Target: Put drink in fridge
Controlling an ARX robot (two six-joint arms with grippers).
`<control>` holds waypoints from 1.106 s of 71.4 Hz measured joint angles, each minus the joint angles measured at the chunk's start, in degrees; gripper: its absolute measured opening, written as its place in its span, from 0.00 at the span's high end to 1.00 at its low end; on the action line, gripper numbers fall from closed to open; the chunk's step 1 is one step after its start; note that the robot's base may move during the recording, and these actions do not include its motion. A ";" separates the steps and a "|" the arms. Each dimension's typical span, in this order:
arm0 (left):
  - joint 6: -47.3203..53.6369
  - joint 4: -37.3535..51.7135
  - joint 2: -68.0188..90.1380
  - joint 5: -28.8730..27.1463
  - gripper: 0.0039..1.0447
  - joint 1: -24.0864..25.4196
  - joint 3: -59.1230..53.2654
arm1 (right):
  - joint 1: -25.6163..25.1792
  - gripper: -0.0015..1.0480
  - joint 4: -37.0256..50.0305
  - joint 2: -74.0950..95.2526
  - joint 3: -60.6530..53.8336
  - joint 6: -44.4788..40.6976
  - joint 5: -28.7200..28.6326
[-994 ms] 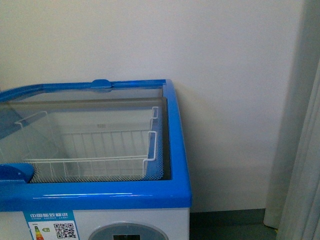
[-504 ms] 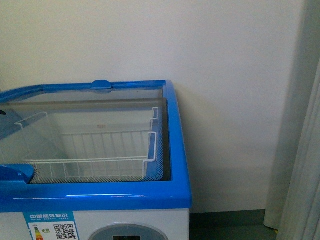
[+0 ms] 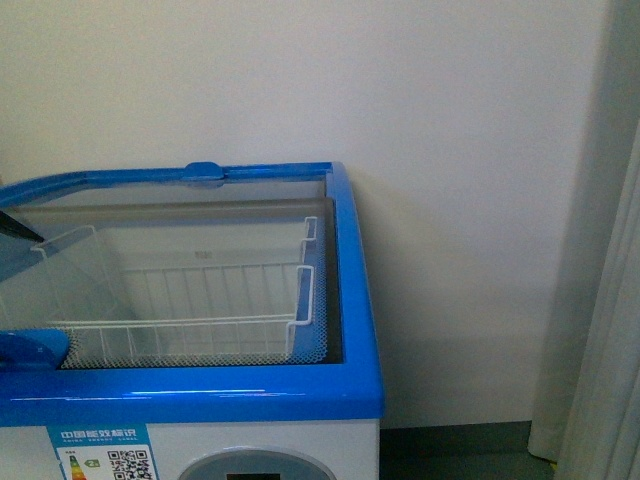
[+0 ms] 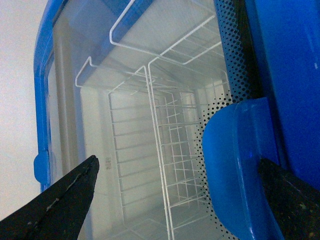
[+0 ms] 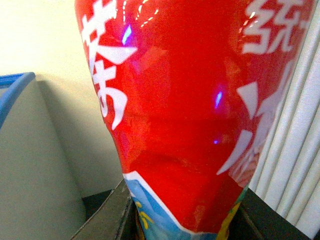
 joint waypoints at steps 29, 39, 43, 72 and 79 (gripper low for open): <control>-27.02 54.60 18.23 -24.72 0.08 -8.44 17.05 | 0.00 0.66 0.00 0.00 0.00 0.00 0.00; -47.95 68.57 17.05 -35.39 0.08 -9.75 19.37 | 0.00 0.66 0.00 0.00 0.00 0.00 0.04; -54.34 66.93 14.53 -37.13 0.08 -9.77 18.08 | 0.00 0.66 0.00 0.00 0.00 0.00 0.09; -106.44 40.52 -8.85 -29.38 0.08 -2.97 -0.59 | 0.00 0.66 0.00 0.00 0.00 0.00 0.02; -114.88 38.12 -18.78 -23.91 0.08 -0.20 -9.53 | 0.02 0.66 0.00 0.00 0.00 0.00 -0.02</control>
